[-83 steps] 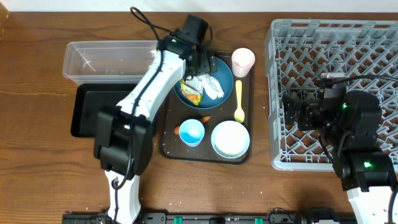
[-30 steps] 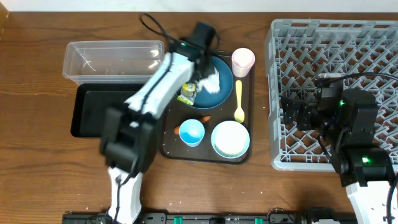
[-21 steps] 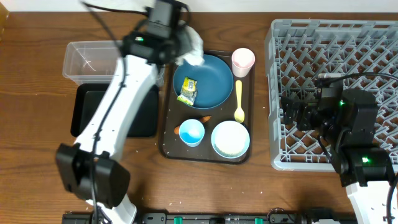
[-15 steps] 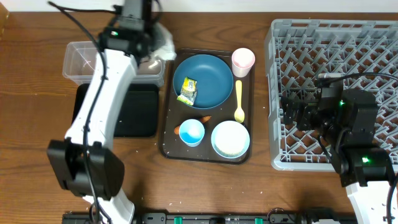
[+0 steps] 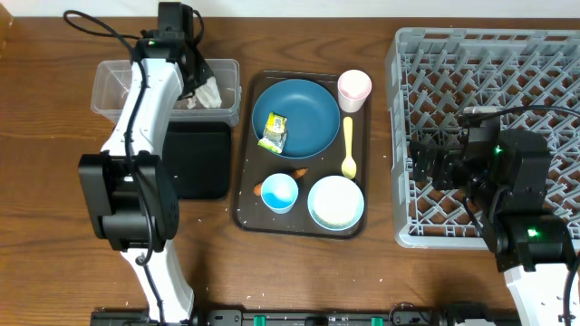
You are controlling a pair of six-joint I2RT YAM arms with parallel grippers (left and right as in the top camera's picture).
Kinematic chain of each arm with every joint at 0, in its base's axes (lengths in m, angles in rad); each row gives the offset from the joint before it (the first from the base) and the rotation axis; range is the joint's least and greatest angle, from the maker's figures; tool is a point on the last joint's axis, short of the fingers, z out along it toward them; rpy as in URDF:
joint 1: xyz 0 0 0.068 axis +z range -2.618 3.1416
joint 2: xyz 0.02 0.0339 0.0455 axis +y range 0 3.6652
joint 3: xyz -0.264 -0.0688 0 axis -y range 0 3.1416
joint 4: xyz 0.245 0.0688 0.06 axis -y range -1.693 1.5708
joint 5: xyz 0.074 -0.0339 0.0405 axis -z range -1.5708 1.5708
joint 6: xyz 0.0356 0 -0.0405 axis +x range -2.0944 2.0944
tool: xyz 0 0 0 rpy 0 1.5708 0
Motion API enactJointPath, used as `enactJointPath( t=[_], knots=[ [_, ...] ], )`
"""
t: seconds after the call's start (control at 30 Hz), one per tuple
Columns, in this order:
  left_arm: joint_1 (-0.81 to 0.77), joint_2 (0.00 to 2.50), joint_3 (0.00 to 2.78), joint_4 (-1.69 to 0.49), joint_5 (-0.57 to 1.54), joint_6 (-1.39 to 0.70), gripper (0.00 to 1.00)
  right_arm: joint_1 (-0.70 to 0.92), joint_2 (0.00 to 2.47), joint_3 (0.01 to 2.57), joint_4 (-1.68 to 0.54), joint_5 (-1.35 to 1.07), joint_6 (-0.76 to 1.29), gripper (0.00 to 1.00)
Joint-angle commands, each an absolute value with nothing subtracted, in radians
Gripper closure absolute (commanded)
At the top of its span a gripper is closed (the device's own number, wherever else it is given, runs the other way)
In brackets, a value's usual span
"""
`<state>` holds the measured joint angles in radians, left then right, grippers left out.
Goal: Sort waste into correct bins and load items into the dishwasher rack
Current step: 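Carry tissue with left gripper and drop it into clear bin, then grasp yellow snack wrapper from blue plate with left gripper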
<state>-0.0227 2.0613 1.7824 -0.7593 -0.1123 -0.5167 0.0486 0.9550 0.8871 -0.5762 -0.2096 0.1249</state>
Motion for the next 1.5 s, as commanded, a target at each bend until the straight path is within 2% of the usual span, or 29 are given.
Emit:
enactJointPath(
  t=[0.0, 0.13, 0.23, 0.4, 0.53, 0.8, 1.47],
  knots=[
    [-0.023, 2.057, 1.786, -0.760, -0.132, -0.508, 0.57, 0.031, 0.956, 0.905, -0.577, -0.218, 0.118, 0.01],
    [-0.023, 2.053, 1.787, -0.751, -0.131, -0.508, 0.37, 0.031, 0.956, 0.905, -0.576, -0.218, 0.118, 0.01],
    [-0.027, 2.029, 1.791, -0.757, -0.094, -0.435, 0.31, 0.031, 0.956, 0.905, -0.576, -0.218, 0.118, 0.01],
    [-0.082, 1.943, 1.792, -0.775, -0.040, -0.304, 0.28, 0.031, 0.956, 0.905, -0.575, -0.218, 0.118, 0.01],
    [-0.189, 1.894, 1.792, -0.811, -0.018, -0.175, 0.24, 0.031, 0.956, 0.905, -0.572, -0.218, 0.118, 0.01],
    [-0.377, 1.965, 1.769, -0.873, -0.019, -0.078, 0.20, 0.031, 0.956, 0.905, -0.581, -0.218, 0.118, 0.01],
    [-0.424, 2.268, 1.769, -0.855, -0.019, -0.079, 0.18, 0.031, 0.956, 0.905, -0.592, -0.218, 0.118, 0.01]
  ],
)
